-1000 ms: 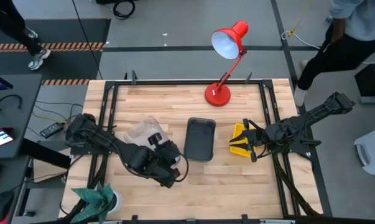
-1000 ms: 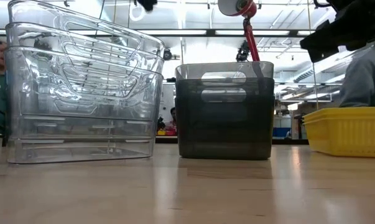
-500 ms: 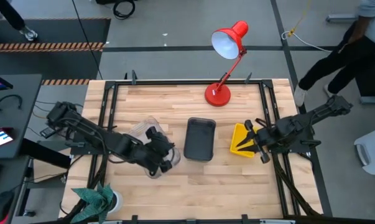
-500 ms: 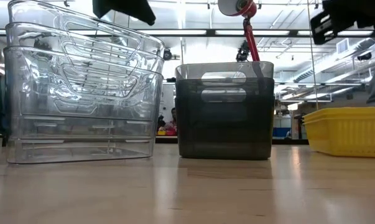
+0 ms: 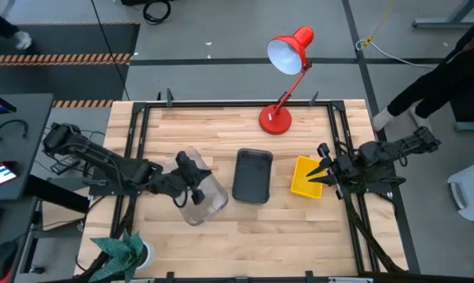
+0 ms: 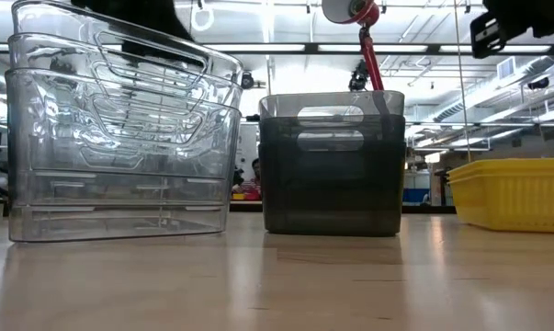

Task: Stack baskets by color
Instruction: Return to Home Position

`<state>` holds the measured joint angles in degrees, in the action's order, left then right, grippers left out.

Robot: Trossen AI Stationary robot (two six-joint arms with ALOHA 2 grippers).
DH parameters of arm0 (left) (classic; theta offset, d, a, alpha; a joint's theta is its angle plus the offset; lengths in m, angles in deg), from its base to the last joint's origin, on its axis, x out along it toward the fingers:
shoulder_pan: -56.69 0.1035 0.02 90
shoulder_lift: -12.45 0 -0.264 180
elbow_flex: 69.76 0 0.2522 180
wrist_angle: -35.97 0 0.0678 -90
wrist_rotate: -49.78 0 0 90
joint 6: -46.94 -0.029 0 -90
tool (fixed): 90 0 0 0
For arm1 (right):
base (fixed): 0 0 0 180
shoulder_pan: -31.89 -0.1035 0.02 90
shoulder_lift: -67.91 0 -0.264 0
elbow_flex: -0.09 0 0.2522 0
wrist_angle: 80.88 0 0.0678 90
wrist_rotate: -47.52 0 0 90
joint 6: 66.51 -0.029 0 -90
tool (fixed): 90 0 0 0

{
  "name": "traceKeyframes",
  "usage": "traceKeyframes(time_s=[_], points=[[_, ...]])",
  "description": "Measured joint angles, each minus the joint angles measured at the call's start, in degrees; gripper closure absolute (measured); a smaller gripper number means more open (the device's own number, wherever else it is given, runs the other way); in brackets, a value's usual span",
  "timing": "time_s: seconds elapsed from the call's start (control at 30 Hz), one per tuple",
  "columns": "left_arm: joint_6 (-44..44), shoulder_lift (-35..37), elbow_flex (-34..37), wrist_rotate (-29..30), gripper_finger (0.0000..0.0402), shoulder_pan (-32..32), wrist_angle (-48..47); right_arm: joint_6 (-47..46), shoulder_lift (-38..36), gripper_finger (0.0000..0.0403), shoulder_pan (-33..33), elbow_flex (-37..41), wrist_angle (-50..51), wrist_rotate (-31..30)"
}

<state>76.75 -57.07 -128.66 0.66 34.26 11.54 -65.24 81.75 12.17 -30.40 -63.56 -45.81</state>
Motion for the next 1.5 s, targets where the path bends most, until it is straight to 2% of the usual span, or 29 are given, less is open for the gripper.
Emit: traceKeyframes(time_s=[0.5,0.57,0.67,0.8,1.13,1.3,1.5], points=[[-16.04,18.14,20.46,-3.21,0.0392,10.07,20.39,-0.67,-0.92,0.0325,5.39,0.02,2.61,-1.78],[-17.91,20.33,23.45,-3.21,0.0392,10.95,23.21,-0.81,-0.94,0.0325,6.04,0.34,2.37,-3.57],[-18.48,24.01,28.42,-3.83,0.0392,12.15,28.14,-1.4,-0.92,0.0325,6.89,2.41,0.84,-7.17],[-18.54,29.22,33.01,-7.61,0.0393,12.64,33.11,-3.35,-0.92,0.0325,7.92,5.31,-1.84,-7.54],[-24.72,45.01,38.11,-9.82,0.0393,10.79,32.71,-6.07,-0.9,0.0325,9.9,10.95,-5.9,-7.53],[-25.76,50.34,42.11,-12.63,0.0393,10.57,32.82,-5.8,-0.9,0.0325,11.7,16.22,-17.59,-7.48],[-27.36,56.36,44.63,-16.29,0.0393,10.57,31.42,-7.37,-0.9,0.0325,14.6,16.35,-20.32,-9.19]])
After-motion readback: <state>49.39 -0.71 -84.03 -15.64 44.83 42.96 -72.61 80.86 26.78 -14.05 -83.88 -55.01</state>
